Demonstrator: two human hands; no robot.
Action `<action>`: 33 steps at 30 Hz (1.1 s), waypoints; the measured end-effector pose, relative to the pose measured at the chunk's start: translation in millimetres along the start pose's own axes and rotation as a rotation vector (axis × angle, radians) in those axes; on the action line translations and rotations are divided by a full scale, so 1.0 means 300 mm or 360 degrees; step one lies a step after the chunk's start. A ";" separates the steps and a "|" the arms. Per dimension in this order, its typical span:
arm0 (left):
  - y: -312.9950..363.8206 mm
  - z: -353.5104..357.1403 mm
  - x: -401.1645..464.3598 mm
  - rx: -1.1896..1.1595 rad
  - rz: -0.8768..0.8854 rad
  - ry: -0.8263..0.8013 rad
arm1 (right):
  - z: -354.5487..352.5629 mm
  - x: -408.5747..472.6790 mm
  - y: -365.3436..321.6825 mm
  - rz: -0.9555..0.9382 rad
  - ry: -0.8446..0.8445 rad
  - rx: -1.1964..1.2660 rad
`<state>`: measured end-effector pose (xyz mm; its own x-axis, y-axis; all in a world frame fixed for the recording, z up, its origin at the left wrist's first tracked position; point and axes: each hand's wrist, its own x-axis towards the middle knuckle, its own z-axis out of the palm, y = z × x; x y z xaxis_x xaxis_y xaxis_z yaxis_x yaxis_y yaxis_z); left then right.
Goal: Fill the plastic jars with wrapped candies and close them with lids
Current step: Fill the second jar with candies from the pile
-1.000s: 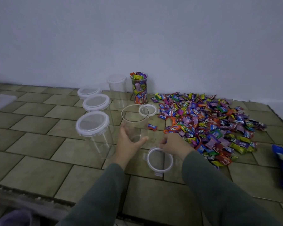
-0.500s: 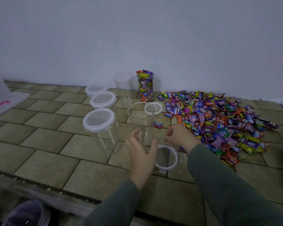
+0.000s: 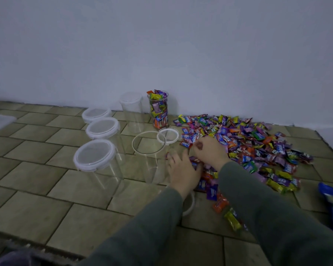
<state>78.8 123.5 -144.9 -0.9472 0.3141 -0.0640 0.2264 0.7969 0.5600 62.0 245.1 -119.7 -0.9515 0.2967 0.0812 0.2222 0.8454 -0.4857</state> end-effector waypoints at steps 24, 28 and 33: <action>0.077 0.162 0.373 0.0270 -0.0046 -0.0048 | 0.136 0.743 0.119 -0.1021 -0.0337 -0.0705; 0.068 0.175 0.401 0.0272 0.0028 -0.0031 | 0.158 0.778 0.173 -0.0960 -0.0389 -0.0572; 0.075 0.174 0.421 0.0222 0.0074 0.0021 | 0.154 0.767 0.204 -0.0873 -0.0185 -0.0515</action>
<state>-23.8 208.0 -183.6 -0.9376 0.3464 -0.0295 0.2985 0.8459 0.4420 -153.0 344.6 -171.1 -0.9579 -0.2510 0.1392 -0.2671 0.9571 -0.1120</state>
